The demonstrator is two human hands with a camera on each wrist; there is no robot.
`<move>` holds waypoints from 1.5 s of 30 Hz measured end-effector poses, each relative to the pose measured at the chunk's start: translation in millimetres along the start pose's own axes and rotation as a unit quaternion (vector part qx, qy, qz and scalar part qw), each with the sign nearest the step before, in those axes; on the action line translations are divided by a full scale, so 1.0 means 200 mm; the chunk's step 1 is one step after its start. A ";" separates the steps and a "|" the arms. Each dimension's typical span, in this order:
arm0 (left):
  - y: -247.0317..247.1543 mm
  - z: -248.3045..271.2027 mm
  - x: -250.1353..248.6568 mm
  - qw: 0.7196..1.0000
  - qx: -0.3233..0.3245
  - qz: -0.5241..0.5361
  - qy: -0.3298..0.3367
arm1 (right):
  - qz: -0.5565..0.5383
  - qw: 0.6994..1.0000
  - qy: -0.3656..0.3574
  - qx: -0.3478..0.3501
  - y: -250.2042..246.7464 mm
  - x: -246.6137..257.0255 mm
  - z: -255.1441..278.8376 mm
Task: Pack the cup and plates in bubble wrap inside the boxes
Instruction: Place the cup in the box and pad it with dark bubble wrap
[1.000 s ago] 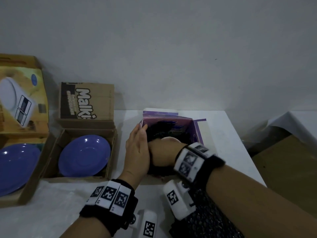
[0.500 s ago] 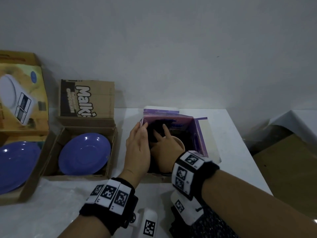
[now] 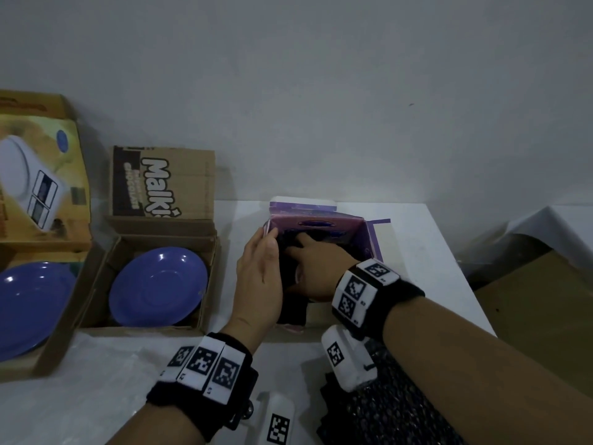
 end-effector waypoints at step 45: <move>0.02 0.02 -0.07 0.974 -0.011 -0.221 0.043 | -0.407 0.788 0.243 -0.393 0.04 -0.41 0.85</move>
Point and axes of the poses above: each hand's wrist, its own z-axis away from the middle knuckle, its own y-axis out of the palm, x = y × z, the point moved 9 cm from there along -z, towards the middle knuckle, and after that the axes turned 8 degrees about -y, right-handed, at the moved point
